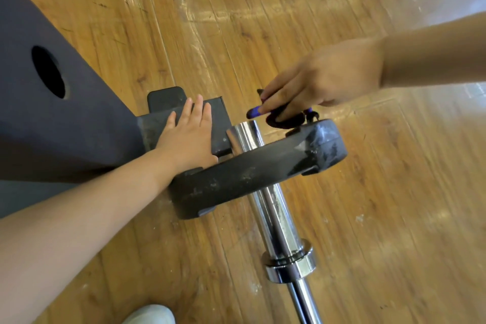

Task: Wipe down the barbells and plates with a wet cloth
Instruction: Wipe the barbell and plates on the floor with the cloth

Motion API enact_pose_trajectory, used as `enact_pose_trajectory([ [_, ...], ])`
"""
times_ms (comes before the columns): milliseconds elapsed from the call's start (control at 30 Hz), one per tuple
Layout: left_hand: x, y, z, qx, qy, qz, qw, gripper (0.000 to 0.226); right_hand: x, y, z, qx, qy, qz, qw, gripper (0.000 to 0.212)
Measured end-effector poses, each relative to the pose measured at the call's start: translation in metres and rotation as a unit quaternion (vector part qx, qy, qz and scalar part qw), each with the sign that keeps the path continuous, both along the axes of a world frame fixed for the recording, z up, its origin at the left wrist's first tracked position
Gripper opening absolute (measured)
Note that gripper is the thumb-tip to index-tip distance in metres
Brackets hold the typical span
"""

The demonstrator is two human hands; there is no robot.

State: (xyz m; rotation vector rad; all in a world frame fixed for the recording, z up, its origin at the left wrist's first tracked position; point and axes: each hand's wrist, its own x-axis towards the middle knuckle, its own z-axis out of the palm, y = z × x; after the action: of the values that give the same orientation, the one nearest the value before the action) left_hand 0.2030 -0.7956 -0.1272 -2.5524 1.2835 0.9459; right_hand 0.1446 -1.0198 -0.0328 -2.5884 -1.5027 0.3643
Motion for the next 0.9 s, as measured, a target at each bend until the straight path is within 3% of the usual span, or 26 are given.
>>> enact_pose_trajectory([
  [100, 0.001, 0.000, 0.000, 0.005, 0.015, 0.008, 1.000, 0.083, 0.004, 0.025, -0.004, 0.040, -0.011, -0.087, 0.995, 0.029],
  [200, 0.002, 0.003, 0.002, 0.014, 0.026, -0.008, 1.000, 0.081, 0.005, 0.053, -0.022, 0.074, 0.048, -0.175, 0.981, 0.039],
  [300, 0.000, 0.003, 0.001, -0.002, 0.002, 0.004, 1.000, 0.086, 0.006, 0.065, -0.033, 0.064, 0.053, -0.090, 0.992, 0.024],
  [367, -0.002, 0.002, 0.001, -0.009, -0.013, 0.007, 1.000, 0.089, 0.008, 0.062, -0.021, 0.061, 0.072, -0.052, 0.994, 0.061],
  [467, -0.001, 0.002, 0.000, -0.004, -0.012, 0.003, 1.000, 0.087, 0.004, 0.033, -0.014, 0.056, 0.058, 0.056, 0.995, 0.064],
  [533, 0.000, 0.001, -0.001, -0.001, -0.012, -0.001, 1.000, 0.085, 0.006, 0.016, -0.005, 0.057, 0.022, 0.008, 0.998, 0.053],
  [600, 0.001, 0.000, -0.001, 0.001, -0.001, 0.006, 1.000, 0.087, 0.011, 0.023, -0.002, 0.044, 0.043, -0.073, 0.995, 0.027],
  [667, 0.002, 0.001, 0.000, 0.004, 0.019, 0.005, 1.000, 0.088, 0.015, 0.038, -0.010, 0.083, 0.034, -0.151, 0.984, 0.036],
  [800, 0.002, 0.003, 0.001, -0.002, 0.017, 0.006, 1.000, 0.082, 0.011, 0.065, -0.035, 0.027, 0.033, -0.103, 0.994, 0.034],
  [833, 0.001, 0.002, 0.001, -0.003, -0.002, 0.004, 1.000, 0.081, 0.012, 0.063, -0.035, -0.039, -0.012, -0.064, 0.997, 0.029],
  [867, 0.000, 0.002, 0.000, -0.003, -0.024, 0.001, 1.000, 0.079, 0.008, 0.057, -0.036, -0.059, 0.016, -0.011, 0.998, 0.029],
  [900, -0.001, 0.002, -0.002, -0.004, -0.042, -0.006, 0.999, 0.077, 0.010, 0.051, -0.032, -0.038, 0.022, -0.030, 0.999, 0.044],
])
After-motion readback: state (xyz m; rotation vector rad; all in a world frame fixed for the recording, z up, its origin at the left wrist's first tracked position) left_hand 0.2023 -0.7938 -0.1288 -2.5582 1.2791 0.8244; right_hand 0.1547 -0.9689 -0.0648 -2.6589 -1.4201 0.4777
